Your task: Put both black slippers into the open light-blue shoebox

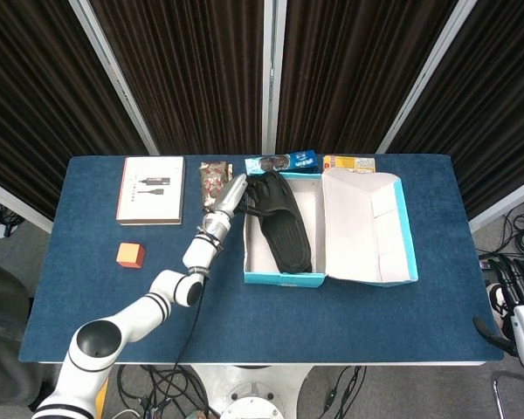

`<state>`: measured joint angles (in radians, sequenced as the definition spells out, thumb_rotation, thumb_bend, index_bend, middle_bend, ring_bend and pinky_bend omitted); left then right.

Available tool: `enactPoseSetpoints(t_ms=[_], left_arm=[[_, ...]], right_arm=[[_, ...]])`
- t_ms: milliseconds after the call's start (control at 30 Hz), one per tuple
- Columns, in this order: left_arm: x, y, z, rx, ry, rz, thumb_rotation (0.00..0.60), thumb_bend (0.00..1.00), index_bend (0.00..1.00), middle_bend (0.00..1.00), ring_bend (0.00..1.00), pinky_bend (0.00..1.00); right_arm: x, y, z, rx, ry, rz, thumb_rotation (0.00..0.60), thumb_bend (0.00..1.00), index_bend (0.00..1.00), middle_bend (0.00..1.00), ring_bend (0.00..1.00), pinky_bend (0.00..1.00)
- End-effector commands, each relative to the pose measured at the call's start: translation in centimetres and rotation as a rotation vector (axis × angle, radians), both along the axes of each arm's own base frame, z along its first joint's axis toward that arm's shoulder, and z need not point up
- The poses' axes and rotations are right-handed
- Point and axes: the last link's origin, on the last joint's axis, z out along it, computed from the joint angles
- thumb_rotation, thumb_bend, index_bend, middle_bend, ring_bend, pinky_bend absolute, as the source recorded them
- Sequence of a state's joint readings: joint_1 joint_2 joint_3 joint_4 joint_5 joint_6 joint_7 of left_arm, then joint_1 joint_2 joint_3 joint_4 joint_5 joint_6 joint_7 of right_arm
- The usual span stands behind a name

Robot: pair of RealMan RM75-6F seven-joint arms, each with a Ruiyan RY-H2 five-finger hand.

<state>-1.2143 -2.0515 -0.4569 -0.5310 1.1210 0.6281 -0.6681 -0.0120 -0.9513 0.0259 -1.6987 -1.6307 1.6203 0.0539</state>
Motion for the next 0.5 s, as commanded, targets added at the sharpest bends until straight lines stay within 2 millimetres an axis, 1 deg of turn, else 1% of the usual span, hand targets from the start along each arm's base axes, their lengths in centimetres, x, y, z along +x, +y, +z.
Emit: enactPoseSetpoints(t_ms=[33,133,200,300,367,433,500], left_arm=[[-0.28,-0.10,-0.20,0.008,0.033,-0.012,0.600,0.00,0.52,0.45,0.26,0.39],[-0.53,-0.12,-0.18,0.043,0.083,-0.038,0.600,0.00,0.50,0.40,0.23,0.38],[-0.73,-0.16,-0.18,0.062,0.116,-0.054,0.600,0.00,0.46,0.36,0.19,0.38],[-0.97,-0.27,-0.14,0.100,0.164,-0.080,0.600,0.00,0.34,0.24,0.11,0.33],[-1.11,-0.40,-0.08,0.129,0.187,-0.093,0.600,0.00,0.25,0.16,0.06,0.27],[-1.16,-0.44,0.00,0.150,0.201,-0.098,0.600,0.00,0.20,0.12,0.03,0.22],[-1.19,-0.43,0.09,0.167,0.222,-0.106,0.600,0.00,0.17,0.10,0.02,0.20]], right_arm=[[-0.01,0.06,-0.03,0.001,-0.001,0.001,0.600,0.12,0.00,0.04,0.00,0.00],[0.02,0.12,0.01,0.000,0.001,0.004,0.600,0.12,0.00,0.04,0.00,0.00],[0.03,0.16,0.05,-0.001,0.002,0.004,0.600,0.12,0.00,0.04,0.00,0.00],[0.02,0.20,0.04,-0.001,0.002,0.003,0.600,0.12,0.00,0.04,0.00,0.00],[0.00,0.20,0.00,0.001,0.002,0.001,0.600,0.12,0.00,0.04,0.00,0.00],[0.04,0.20,-0.03,0.002,0.002,0.002,0.600,0.12,0.00,0.04,0.00,0.00],[0.08,0.22,-0.03,0.002,0.002,0.004,0.600,0.12,0.00,0.04,0.00,0.00]])
